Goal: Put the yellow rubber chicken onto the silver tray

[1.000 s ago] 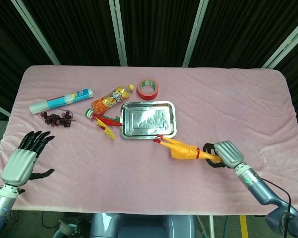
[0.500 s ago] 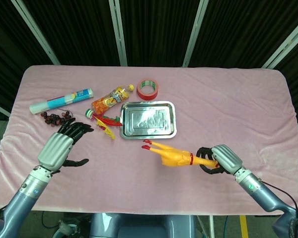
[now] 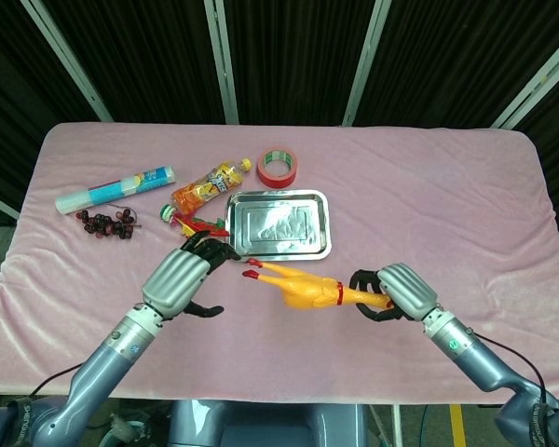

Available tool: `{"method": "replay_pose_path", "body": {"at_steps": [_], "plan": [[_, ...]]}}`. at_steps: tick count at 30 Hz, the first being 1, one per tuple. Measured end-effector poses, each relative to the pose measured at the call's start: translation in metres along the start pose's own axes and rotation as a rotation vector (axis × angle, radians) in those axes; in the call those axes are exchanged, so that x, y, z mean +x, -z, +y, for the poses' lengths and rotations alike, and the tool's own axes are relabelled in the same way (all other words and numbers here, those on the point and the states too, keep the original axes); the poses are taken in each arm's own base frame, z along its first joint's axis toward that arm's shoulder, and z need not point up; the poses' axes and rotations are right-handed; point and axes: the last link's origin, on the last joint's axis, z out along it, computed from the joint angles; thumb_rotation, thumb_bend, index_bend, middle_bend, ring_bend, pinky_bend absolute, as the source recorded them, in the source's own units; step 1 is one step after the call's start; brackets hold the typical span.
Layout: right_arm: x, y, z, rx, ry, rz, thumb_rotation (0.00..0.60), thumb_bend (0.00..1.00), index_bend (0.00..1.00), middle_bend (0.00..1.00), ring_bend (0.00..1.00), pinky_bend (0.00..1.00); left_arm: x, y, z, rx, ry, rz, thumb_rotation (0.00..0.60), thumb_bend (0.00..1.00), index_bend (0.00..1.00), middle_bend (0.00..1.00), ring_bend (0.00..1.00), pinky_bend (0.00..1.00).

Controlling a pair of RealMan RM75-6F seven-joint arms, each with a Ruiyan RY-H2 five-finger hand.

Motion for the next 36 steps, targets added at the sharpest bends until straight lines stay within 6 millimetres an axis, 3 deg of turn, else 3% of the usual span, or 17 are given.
{"method": "replay_pose_path", "body": {"at_steps": [7,17,27,36], "plan": [[0.001,-0.005,-0.007,0.007,0.002,-0.004,0.6,0.7,1.0,0.75,0.7,0.77,-0.008,-0.019,0.027,-0.029,0.023,-0.025,0.6,0.09,0.19,0.19,0.16,0.08],[0.003,-0.008,-0.015,0.027,-0.009,-0.001,0.6,0.71,1.0,0.75,0.7,0.77,-0.018,-0.039,0.041,-0.012,0.001,-0.055,0.6,0.1,0.21,0.2,0.16,0.08],[0.002,-0.009,-0.018,0.038,-0.021,0.002,0.6,0.71,1.0,0.75,0.7,0.77,-0.026,-0.058,0.052,-0.006,0.015,-0.097,0.6,0.19,0.25,0.22,0.18,0.08],[0.004,-0.009,-0.02,0.049,-0.026,0.009,0.6,0.71,1.0,0.75,0.7,0.77,-0.027,-0.066,0.066,-0.036,0.019,-0.104,0.6,0.15,0.22,0.21,0.18,0.08]]}}
